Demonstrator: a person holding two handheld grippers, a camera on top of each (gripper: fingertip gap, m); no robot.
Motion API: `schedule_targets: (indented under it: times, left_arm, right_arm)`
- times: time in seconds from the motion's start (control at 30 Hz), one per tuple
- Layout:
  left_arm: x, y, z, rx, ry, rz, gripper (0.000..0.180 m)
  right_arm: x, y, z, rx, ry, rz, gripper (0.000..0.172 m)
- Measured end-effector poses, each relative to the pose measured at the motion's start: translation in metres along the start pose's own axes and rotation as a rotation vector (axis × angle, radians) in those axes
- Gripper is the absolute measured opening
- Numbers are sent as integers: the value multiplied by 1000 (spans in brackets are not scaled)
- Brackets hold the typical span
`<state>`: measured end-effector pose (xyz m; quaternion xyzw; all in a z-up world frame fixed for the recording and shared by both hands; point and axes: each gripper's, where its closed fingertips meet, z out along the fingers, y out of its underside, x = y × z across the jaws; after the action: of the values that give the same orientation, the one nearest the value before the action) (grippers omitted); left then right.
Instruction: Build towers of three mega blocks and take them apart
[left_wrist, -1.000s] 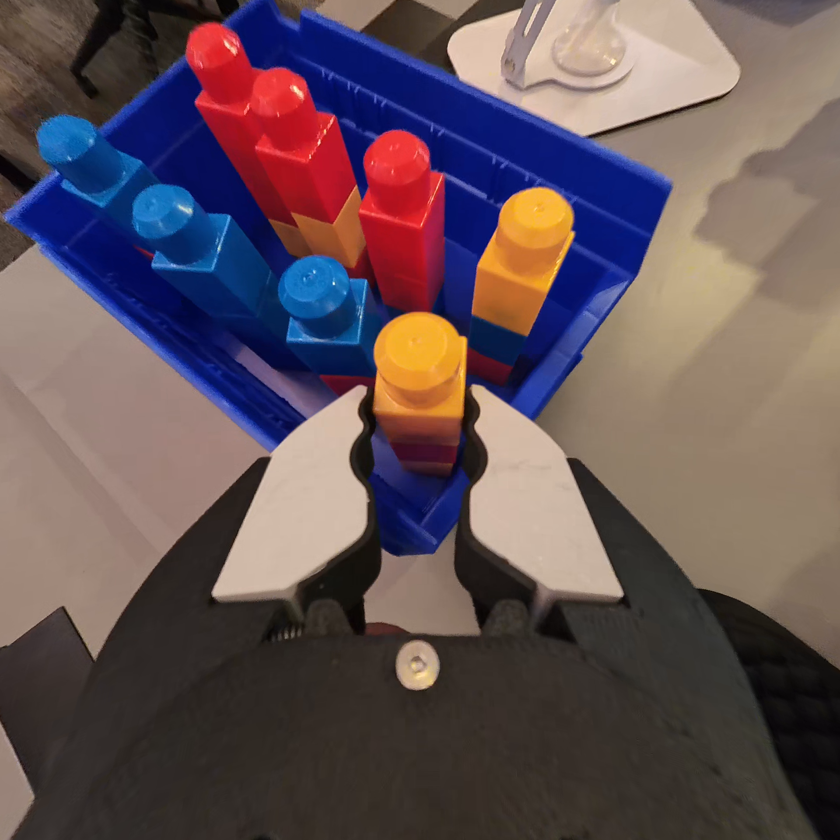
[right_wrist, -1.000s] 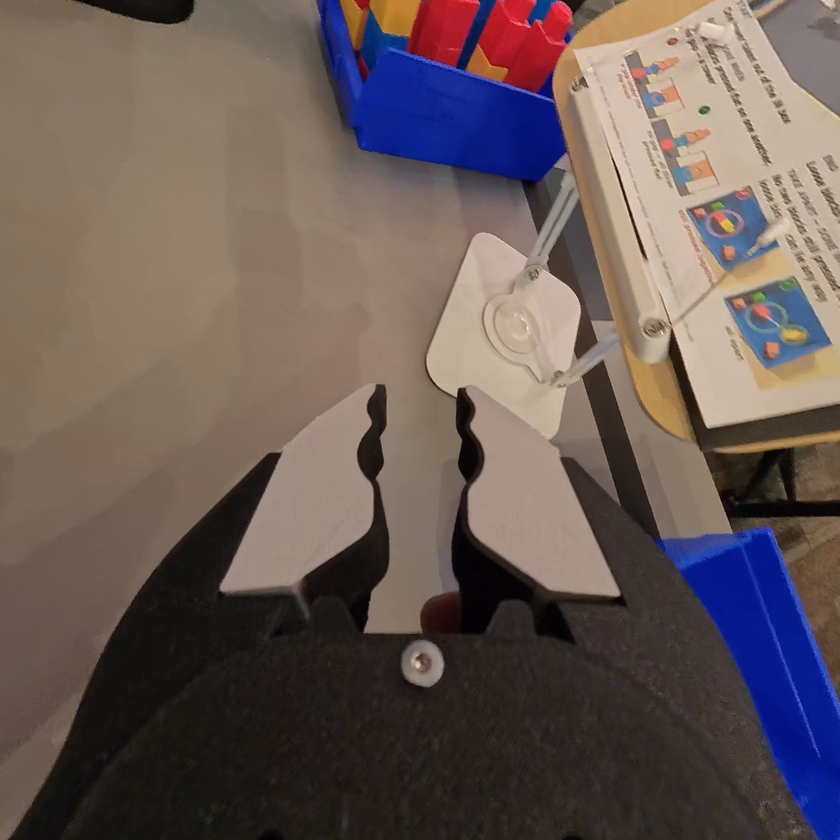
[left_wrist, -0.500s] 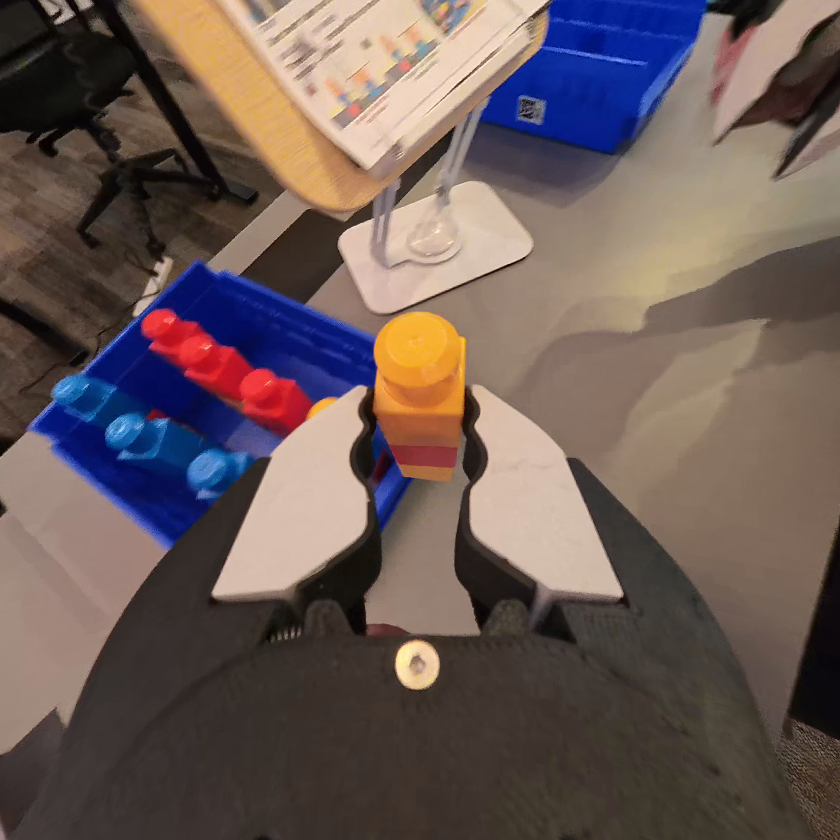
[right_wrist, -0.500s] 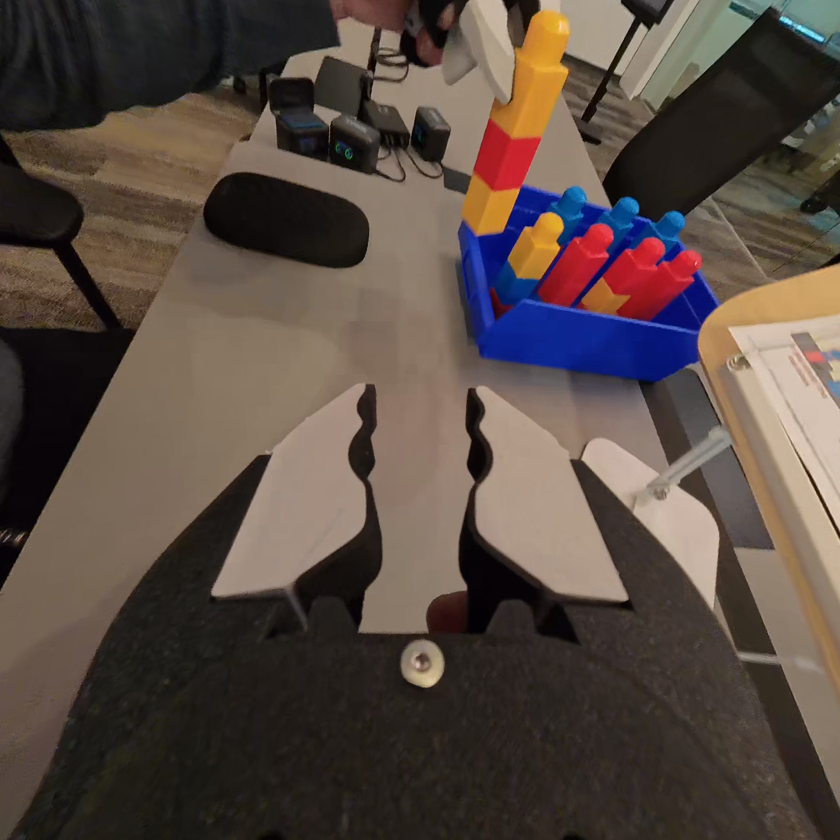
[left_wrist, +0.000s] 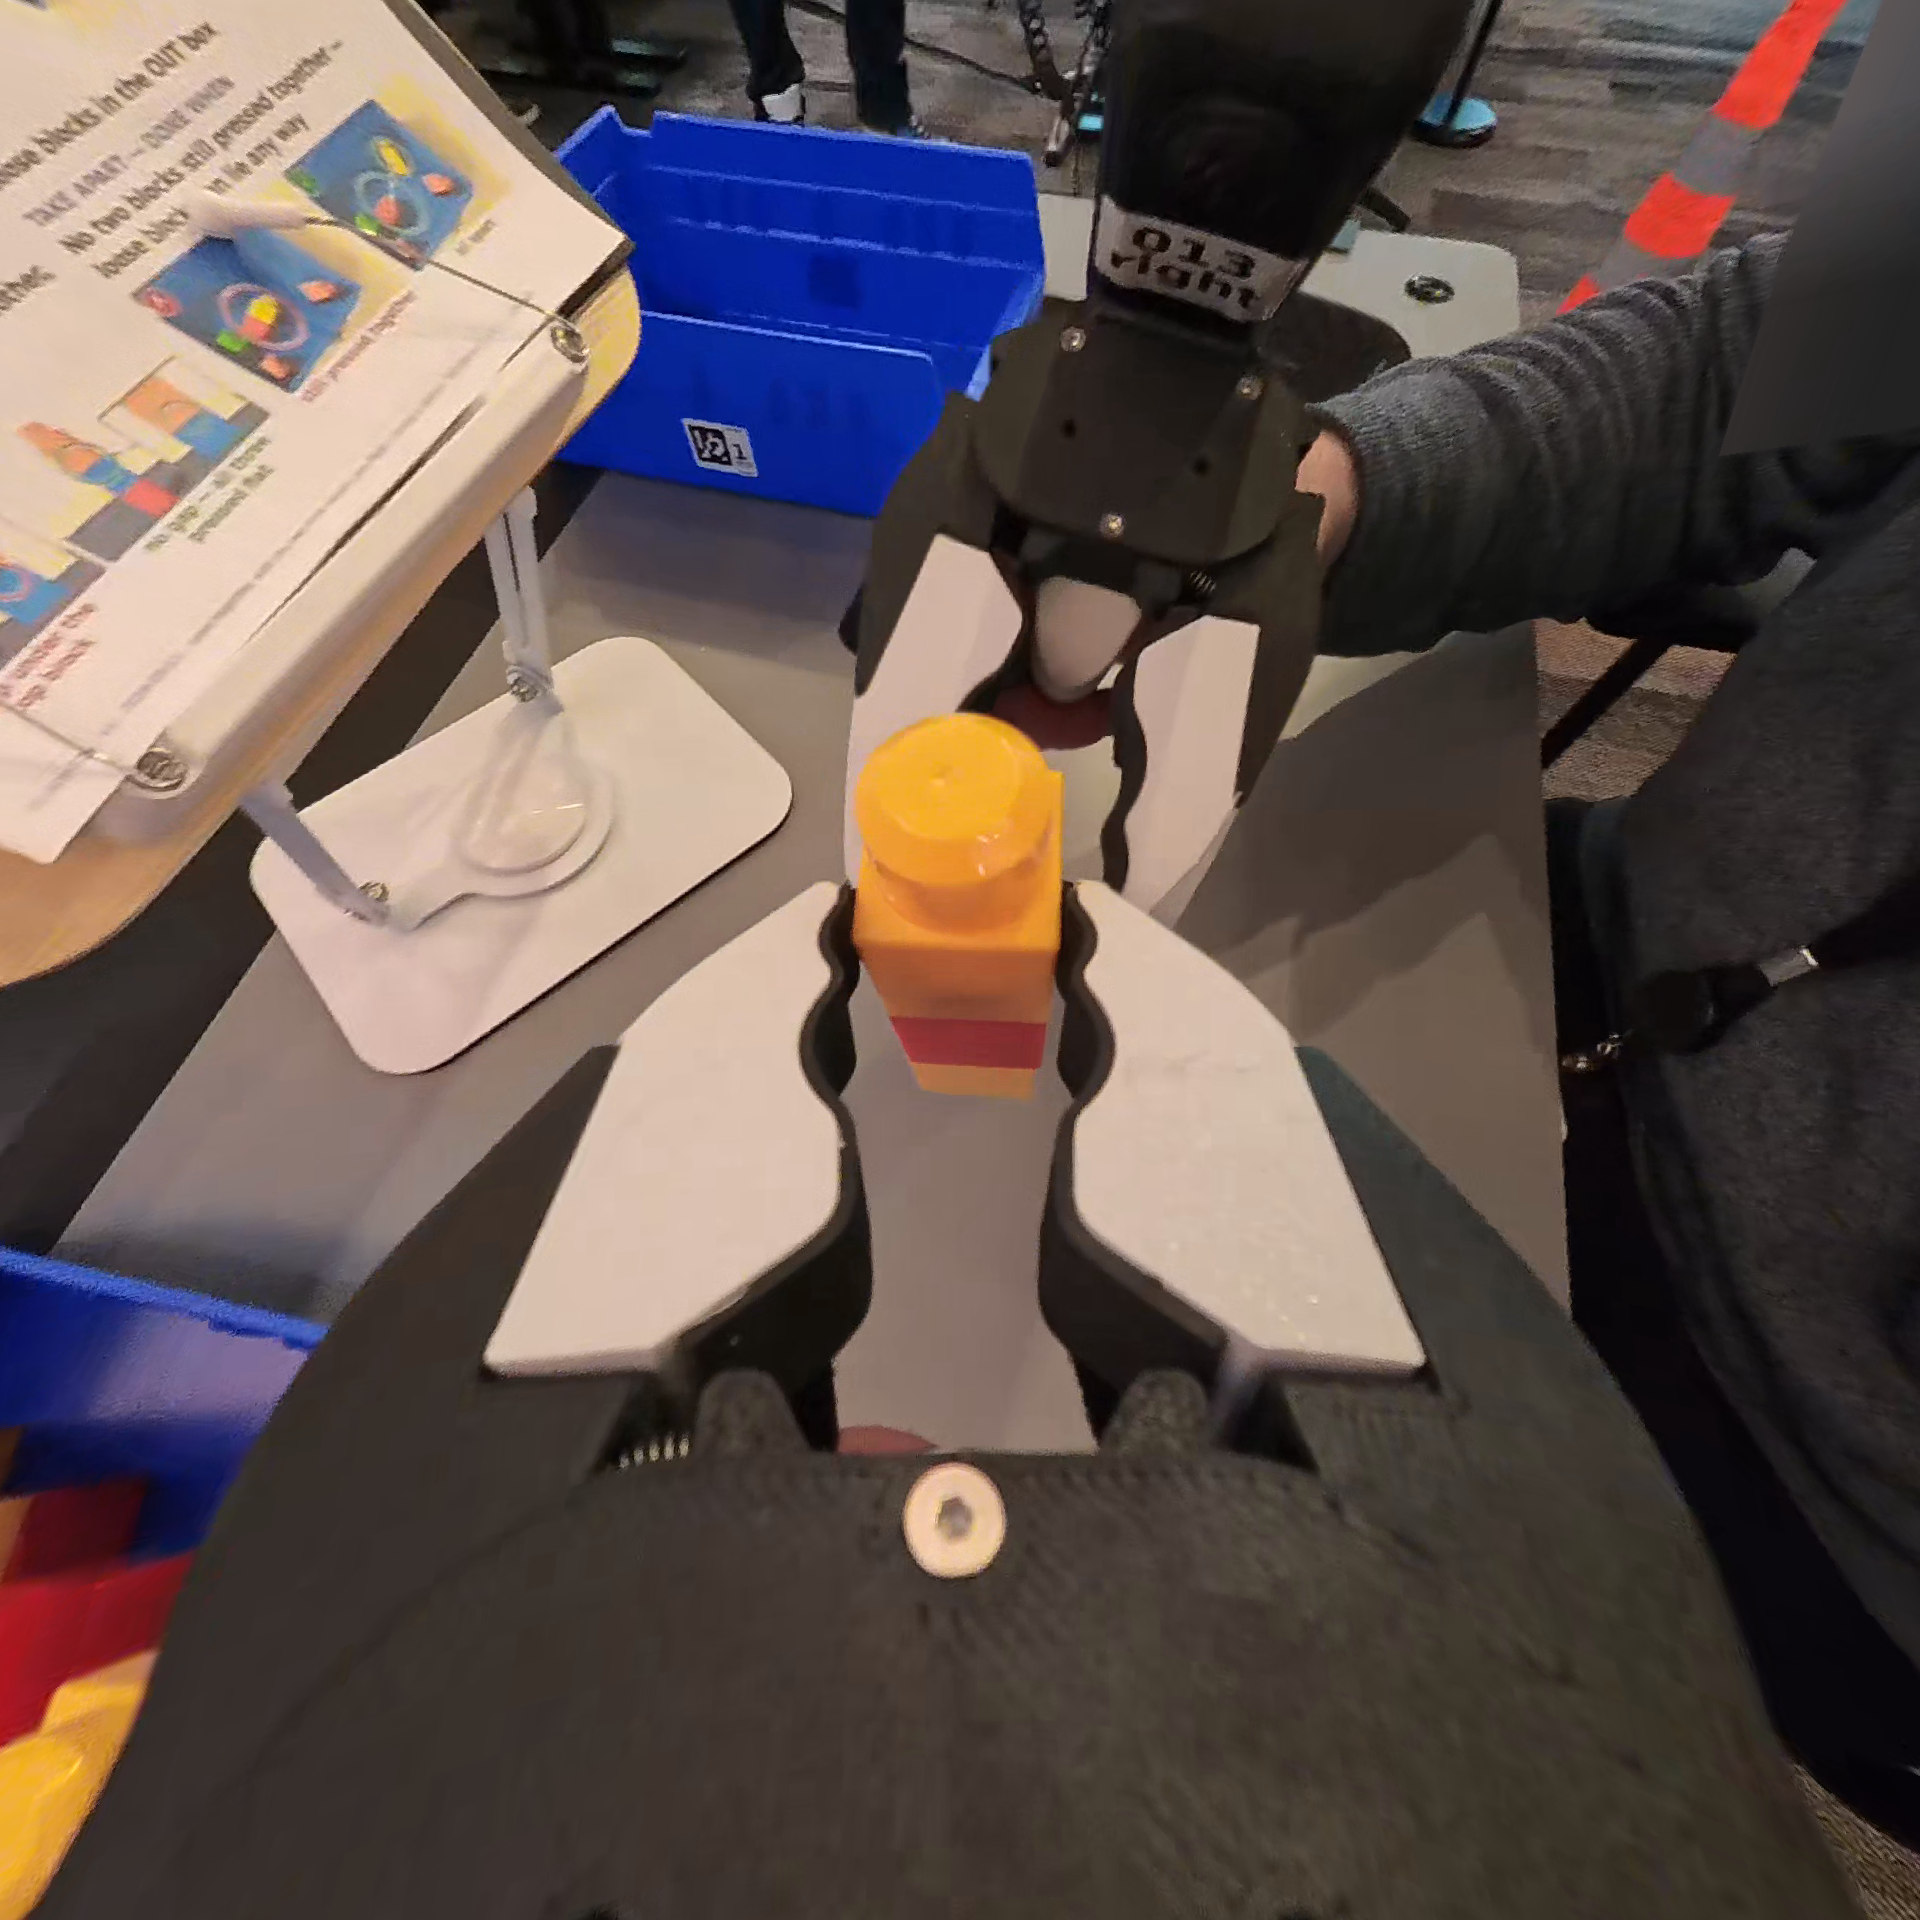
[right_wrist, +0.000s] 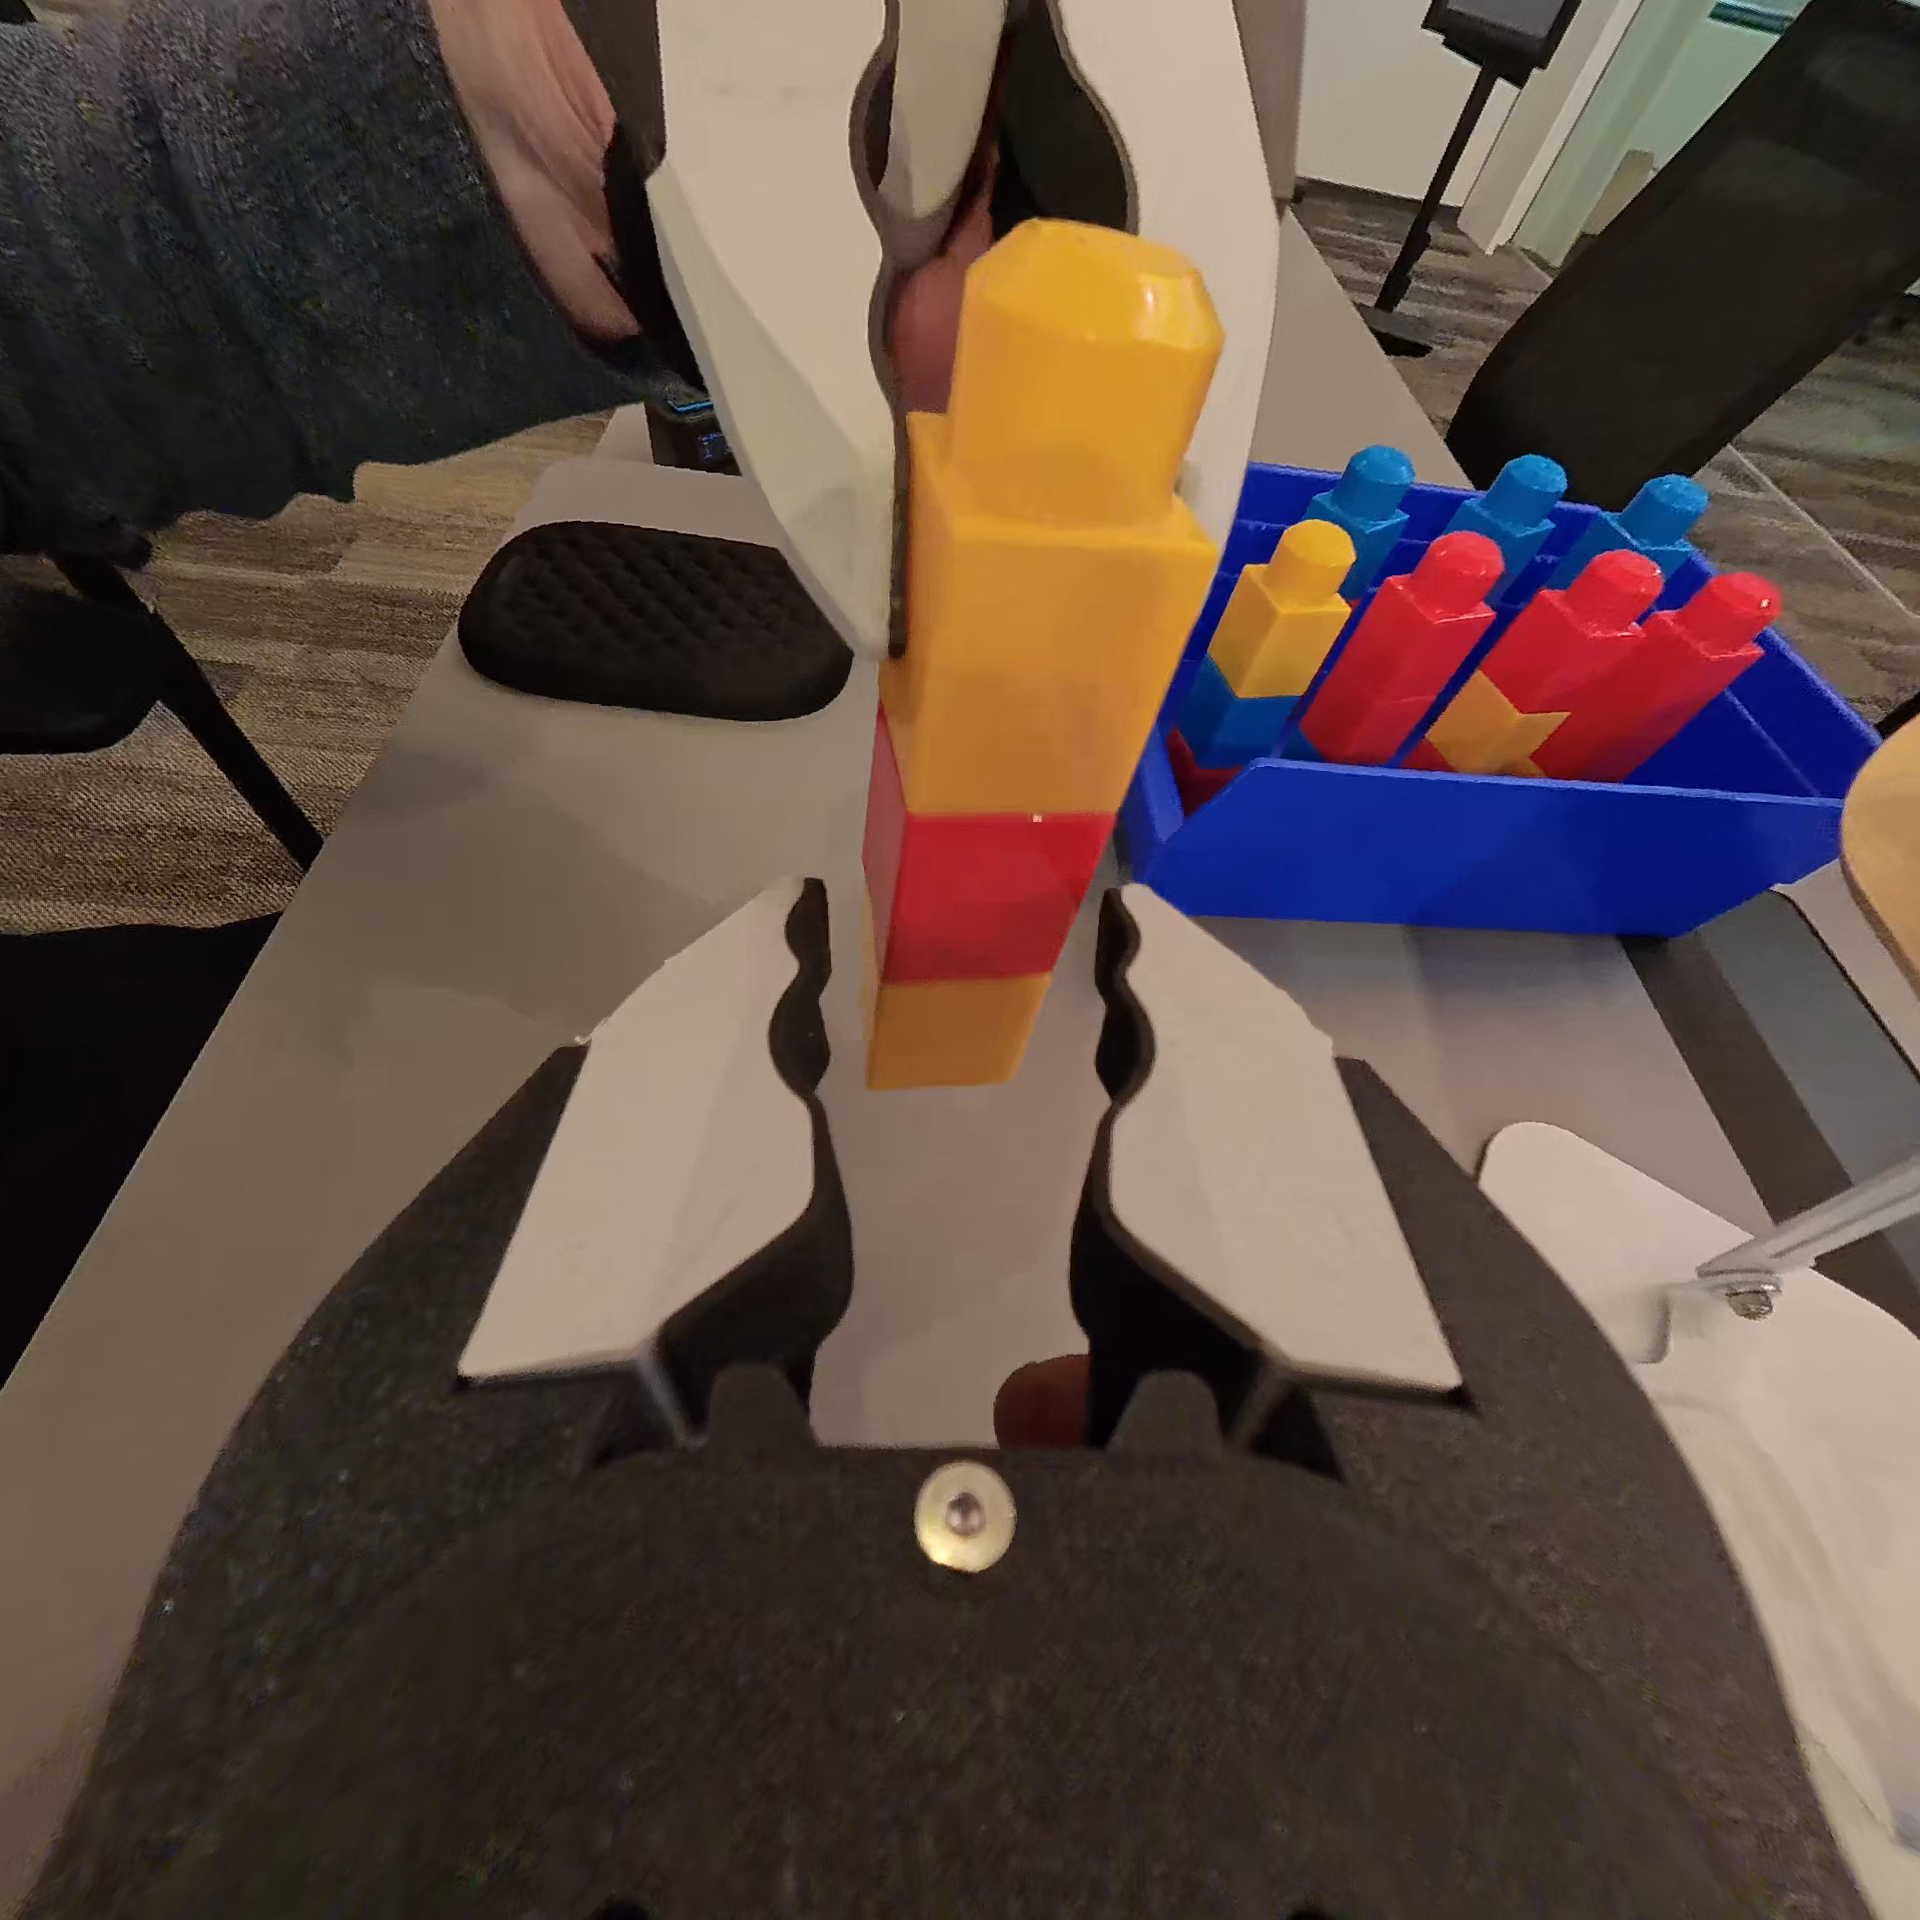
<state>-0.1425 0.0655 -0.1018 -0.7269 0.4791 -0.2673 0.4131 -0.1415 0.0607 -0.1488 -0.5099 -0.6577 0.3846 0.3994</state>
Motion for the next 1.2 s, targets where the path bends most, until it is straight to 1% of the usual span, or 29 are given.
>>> schedule_targets:
  times: [0.07,0.17,0.23,0.3,0.4,0.47,0.53,0.63,0.73,0.9,1.03,1.13,1.2]
  left_arm:
    - [4,-3,6,13,33,0,36]
    - [4,-5,11,27,41,16,36]
    - [4,-9,12,51,57,-5,36]
    - [2,-14,10,103,56,-18,47]
    - [0,0,16,84,58,-48,57]
    - [2,6,23,98,80,-71,57]
    - [3,11,30,94,87,-86,56]
    - [5,8,37,133,115,-107,49]
    - [6,5,41,169,125,-109,34]
    - [5,3,43,208,132,-122,34]
    - [1,8,41,187,116,-115,34]
    - [0,16,45,140,104,-86,34]
    - [2,20,51,107,112,-71,34]
  right_arm:
    - [0,2,-2,9,-1,-2,39]
    - [1,4,-6,27,-14,30,37]
    - [2,2,-10,63,-23,62,36]
    - [5,-1,-15,108,-25,97,36]
    - [10,-7,-24,177,-30,151,36]
    - [11,-6,-27,189,-36,161,36]
    - [12,-7,-29,204,-39,170,36]
    - [11,-5,-29,197,-45,173,36]
    - [9,-3,-29,189,-48,166,36]
    - [10,0,-32,170,-48,153,37]
    - [16,3,-46,137,-13,113,47]
    - [21,-5,-56,132,11,88,50]
    - [21,-8,-56,113,14,69,52]
